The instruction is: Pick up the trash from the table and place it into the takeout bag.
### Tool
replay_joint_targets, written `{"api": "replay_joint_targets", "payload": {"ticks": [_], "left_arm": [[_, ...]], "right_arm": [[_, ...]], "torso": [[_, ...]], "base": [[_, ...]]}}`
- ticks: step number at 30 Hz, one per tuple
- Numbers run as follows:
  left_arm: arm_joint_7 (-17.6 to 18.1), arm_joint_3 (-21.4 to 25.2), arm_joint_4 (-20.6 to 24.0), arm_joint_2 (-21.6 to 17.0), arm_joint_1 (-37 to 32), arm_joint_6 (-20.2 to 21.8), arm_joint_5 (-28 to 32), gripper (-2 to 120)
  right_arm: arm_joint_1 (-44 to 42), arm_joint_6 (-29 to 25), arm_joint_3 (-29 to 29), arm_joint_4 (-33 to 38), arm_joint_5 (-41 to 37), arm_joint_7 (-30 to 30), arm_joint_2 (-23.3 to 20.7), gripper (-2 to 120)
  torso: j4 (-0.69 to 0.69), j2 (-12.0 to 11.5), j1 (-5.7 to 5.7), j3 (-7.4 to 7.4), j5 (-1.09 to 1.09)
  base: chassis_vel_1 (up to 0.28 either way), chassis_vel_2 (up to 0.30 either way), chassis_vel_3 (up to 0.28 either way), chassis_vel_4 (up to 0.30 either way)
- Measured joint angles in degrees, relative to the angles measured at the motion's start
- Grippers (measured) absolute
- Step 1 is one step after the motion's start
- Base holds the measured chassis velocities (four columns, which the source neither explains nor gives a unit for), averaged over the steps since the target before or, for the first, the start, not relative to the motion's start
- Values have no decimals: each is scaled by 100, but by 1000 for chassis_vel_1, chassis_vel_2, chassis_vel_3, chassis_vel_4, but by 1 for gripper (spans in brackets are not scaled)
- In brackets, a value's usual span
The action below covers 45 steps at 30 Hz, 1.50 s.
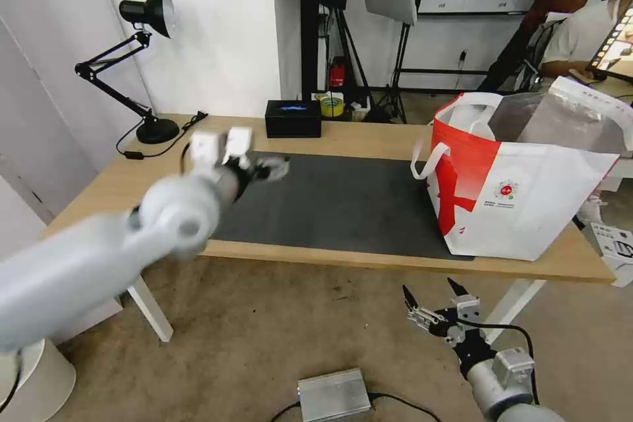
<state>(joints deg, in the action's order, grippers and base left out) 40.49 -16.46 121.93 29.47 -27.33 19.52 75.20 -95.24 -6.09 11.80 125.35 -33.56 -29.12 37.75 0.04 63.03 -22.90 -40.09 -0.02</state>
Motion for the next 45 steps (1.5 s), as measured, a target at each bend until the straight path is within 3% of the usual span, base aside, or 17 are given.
{"api": "replay_joint_targets", "payload": {"ticks": [3, 9, 10, 12, 13, 14, 16, 17, 19, 23, 24, 34, 45], "left_arm": [[-18, 63, 11, -12, -270, 0, -35, 100], [-20, 71, 2, 5, -172, -2, -38, 100], [-128, 195, 82, 9, -211, -73, -332, 100], [-314, 974, 220, 28, -573, -234, -885, 100], [-314, 974, 220, 28, -573, -234, -885, 100], [-458, 1433, 236, 60, -1049, -330, -1135, 100], [-597, 1826, 232, 133, -1785, -336, -1289, 100], [-597, 1826, 232, 133, -1785, -336, -1289, 100], [-745, 2191, 190, 174, -2362, -359, -1479, 100], [-825, 2409, 83, 229, -2729, -380, -1567, 100], [-888, 2489, 36, 239, -2871, -405, -1602, 100], [-1216, 2790, -165, 196, -3582, -566, -2120, 100], [-1592, 3811, -302, 562, -5174, -1175, -2854, 100]], "right_arm": [[0, 0, 0, 0, 0, 0, 0, 100], [0, 0, 0, 0, 0, 0, 0, 100], [0, 0, 0, 0, 0, 0, 0, 100], [0, 0, 0, 0, 0, 0, 0, 100], [0, 0, 0, 0, 0, 0, 0, 100], [0, 0, 0, 0, 0, 0, 0, 100], [0, 0, 0, 0, 0, 0, 0, 100], [0, 0, 0, 0, 0, 0, 0, 100], [0, 0, 0, 0, 0, 0, 0, 100], [0, 0, 0, 0, 0, 0, 0, 100], [0, 0, 0, 0, 0, 0, 0, 100], [0, 0, 0, 0, 0, 0, 0, 100], [0, 0, 0, 0, 0, 0, 0, 100]], "torso": [[-3, 0, 0, 0, -2], [-6, 0, -1, -1, 3], [-6, -1, -2, -2, 1], [-8, 0, -2, -1, 6], [-8, 0, -2, -1, 6], [-7, 0, -2, 0, 13], [-2, -1, -2, -2, -10], [-2, -1, -2, -2, -10], [-2, 0, -1, -1, 7], [-4, 0, -1, -1, -3], [-5, -1, -2, -1, 4], [-5, 0, -1, -1, 3], [-4, 0, -2, -1, 2]], "base": [[0, 0, 0, 0], [0, 0, 0, 0], [0, 0, 0, 0], [0, 0, 0, 0], [0, 0, 0, 0], [0, 0, 0, 0], [0, 0, 0, 0], [0, 0, 0, 0], [0, 0, 0, 0], [0, 0, 0, 0], [0, 0, 0, 0], [0, 0, 0, 0], [0, 0, 0, 0]]}}
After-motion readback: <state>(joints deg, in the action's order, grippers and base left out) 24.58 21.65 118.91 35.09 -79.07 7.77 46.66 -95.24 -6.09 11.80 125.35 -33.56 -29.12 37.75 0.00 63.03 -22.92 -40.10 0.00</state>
